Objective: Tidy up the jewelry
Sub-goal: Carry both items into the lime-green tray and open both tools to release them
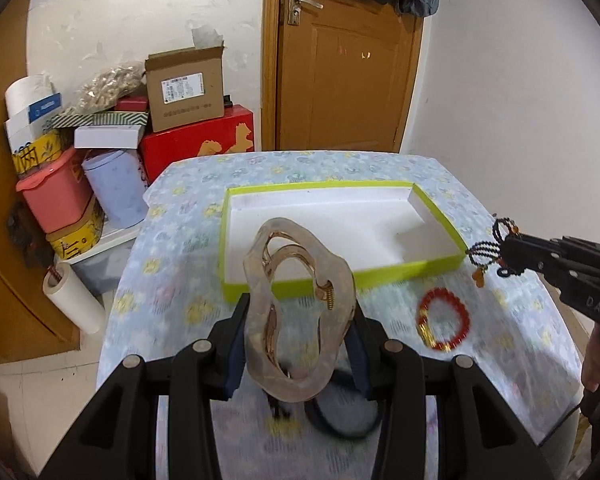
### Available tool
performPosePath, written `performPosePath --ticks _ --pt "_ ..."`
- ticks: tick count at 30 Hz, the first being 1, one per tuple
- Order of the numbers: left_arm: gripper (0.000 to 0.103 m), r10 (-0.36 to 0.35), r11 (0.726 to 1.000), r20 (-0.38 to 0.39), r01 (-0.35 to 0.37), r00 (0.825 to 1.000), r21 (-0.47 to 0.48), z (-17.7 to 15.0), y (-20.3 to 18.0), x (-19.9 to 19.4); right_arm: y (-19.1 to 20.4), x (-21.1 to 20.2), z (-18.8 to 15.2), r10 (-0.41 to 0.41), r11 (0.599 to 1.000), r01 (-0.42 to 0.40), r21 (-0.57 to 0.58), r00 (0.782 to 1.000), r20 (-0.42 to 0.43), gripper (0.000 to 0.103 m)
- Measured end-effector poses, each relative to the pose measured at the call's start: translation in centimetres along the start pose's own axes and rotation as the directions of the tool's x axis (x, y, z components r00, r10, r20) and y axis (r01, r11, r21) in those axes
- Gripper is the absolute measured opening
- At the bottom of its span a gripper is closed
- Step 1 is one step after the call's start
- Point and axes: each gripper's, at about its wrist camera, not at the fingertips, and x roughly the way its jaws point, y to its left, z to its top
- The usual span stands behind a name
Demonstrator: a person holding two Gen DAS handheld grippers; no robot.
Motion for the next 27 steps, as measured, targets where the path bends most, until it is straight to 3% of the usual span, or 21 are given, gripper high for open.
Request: performPosePath --ticks 15,27 --pt "0.045 -0.003 1.0 -0.058 0.005 0.998 0.024 6.2 1.7 10.1 -5.9 10.6 5.1 -0.028 0.999 0.031 0.036 0.996 -0.087 0.012" --pt "0.045 0.039 0.999 -0.139 -0.037 0.989 0.019 6.3 3.1 15.2 -7.7 15.5 6.0 -0.07 0.997 0.075 0.024 0.987 -0.146 0.013"
